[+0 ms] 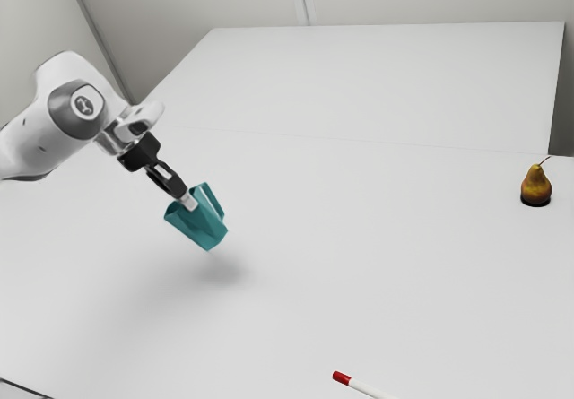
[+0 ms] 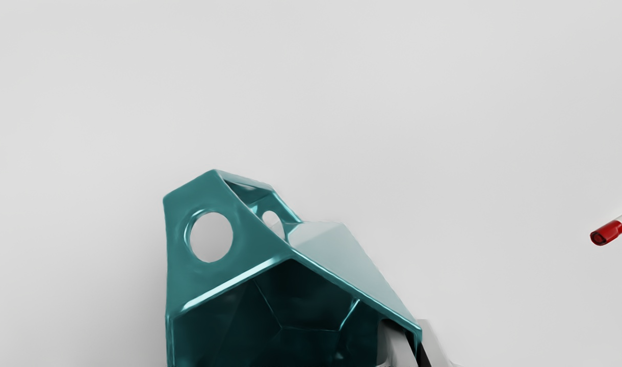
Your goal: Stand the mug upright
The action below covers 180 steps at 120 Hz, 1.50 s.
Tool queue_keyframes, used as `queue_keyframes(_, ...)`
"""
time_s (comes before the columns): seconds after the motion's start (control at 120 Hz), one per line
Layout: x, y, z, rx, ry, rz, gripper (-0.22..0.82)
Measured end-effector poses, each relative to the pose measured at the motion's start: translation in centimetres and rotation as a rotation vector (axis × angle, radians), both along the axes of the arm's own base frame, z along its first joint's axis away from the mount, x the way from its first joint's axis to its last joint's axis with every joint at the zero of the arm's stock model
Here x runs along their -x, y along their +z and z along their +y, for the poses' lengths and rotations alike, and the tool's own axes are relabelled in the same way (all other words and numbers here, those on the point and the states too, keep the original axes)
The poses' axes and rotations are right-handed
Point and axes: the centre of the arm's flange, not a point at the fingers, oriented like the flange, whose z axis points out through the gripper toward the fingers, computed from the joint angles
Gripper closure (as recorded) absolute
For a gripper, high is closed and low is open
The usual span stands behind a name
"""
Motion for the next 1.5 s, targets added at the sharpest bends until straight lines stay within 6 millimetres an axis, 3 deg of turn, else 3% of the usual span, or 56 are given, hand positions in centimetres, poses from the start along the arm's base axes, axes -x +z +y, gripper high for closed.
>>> queue_keyframes(0.083,-0.7,1.0,-0.6,-0.117,-0.027,-0.004,0.79)
queue_keyframes(0.2,-1.7,0.5,-1.4,-0.230,-0.036,-0.008,0.79)
queue_keyframes(0.4,-3.0,-2.4,-1.5,-0.337,-0.016,0.009,0.79)
queue_keyframes(0.617,-3.8,-6.8,-3.0,-0.384,-0.020,0.040,0.79)
queue_keyframes(0.8,-4.2,-8.4,-4.3,-0.396,-0.014,0.043,0.78)
queue_keyframes(1.058,-4.3,-8.1,-3.7,-0.396,0.033,0.037,0.29)
queue_keyframes(1.133,-4.3,-6.9,-3.1,-0.397,0.056,0.020,0.20)
queue_keyframes(1.2,-4.3,-4.6,-2.5,-0.394,0.083,-0.012,0.15)
queue_keyframes(1.5,-6.6,11.2,-3.2,-0.309,0.160,-0.107,0.04)
